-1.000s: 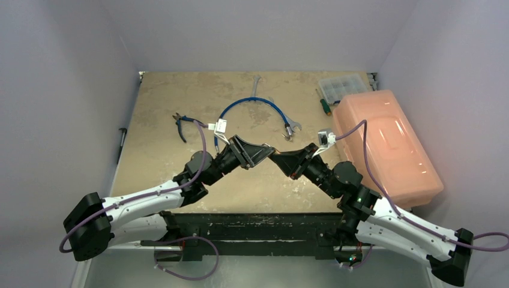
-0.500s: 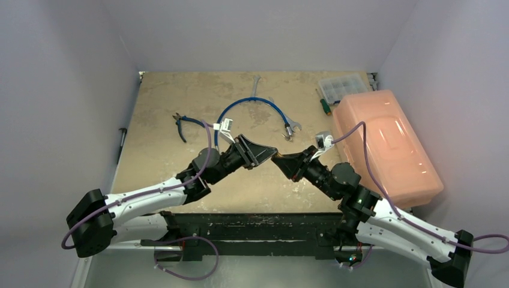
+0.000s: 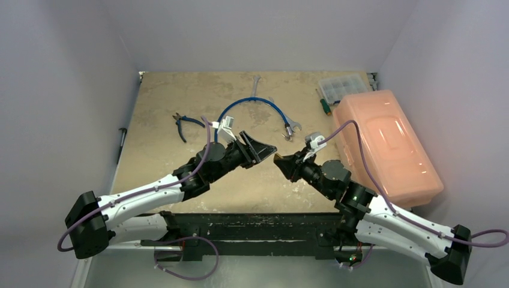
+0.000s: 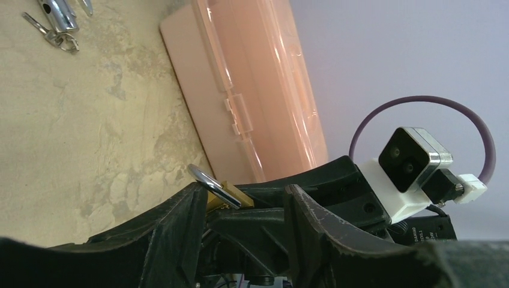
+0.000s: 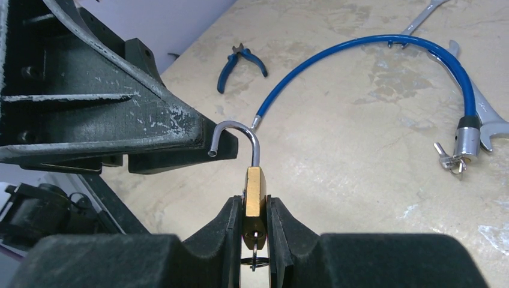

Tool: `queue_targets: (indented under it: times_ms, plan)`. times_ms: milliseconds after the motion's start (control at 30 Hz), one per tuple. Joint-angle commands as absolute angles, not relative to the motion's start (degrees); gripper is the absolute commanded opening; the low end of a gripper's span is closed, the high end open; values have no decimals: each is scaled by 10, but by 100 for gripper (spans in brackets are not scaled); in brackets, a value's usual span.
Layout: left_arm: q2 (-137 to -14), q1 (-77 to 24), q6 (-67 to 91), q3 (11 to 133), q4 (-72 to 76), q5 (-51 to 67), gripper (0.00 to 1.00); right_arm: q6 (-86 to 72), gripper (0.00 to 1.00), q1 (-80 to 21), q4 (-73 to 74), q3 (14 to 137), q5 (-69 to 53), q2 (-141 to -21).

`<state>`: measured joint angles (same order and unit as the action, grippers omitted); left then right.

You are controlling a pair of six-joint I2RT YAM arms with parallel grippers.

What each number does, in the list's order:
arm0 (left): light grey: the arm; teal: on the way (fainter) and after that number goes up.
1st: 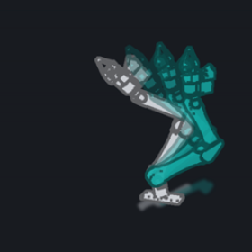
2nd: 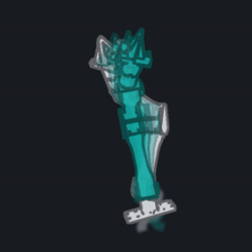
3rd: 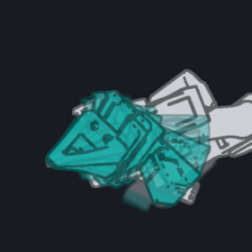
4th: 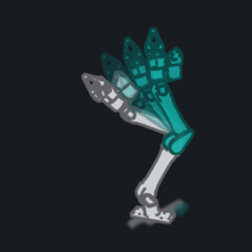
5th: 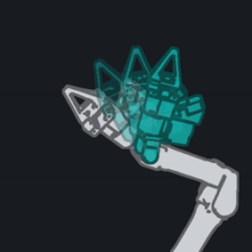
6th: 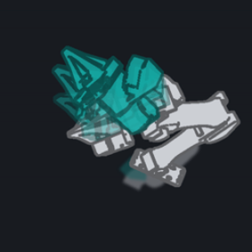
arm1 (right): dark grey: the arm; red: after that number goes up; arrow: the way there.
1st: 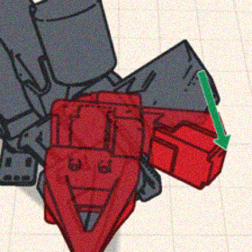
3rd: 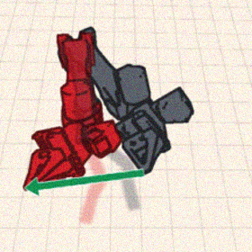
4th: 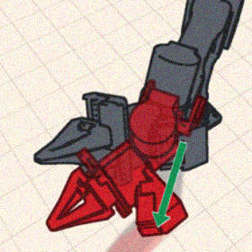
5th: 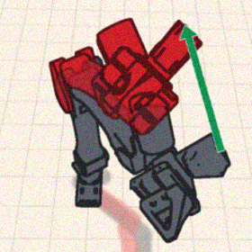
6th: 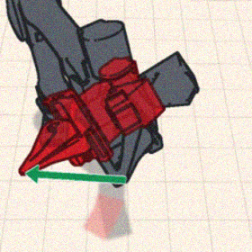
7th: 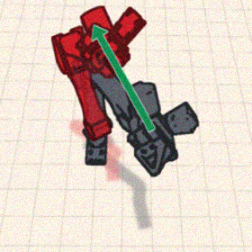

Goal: Unlock with the key

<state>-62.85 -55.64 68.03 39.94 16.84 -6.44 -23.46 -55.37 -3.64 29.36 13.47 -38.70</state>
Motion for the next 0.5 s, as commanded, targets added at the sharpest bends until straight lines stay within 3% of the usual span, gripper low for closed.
queue_targets:
  times_ms: [0,467]
  plan:
    - [-612,-558,667,426,162,-87,52,-199,0,-554,-57,323,118,-391]
    - [-629,-558,659,432,170,-91,51,-200,0,-554,-64,315,77,-410]
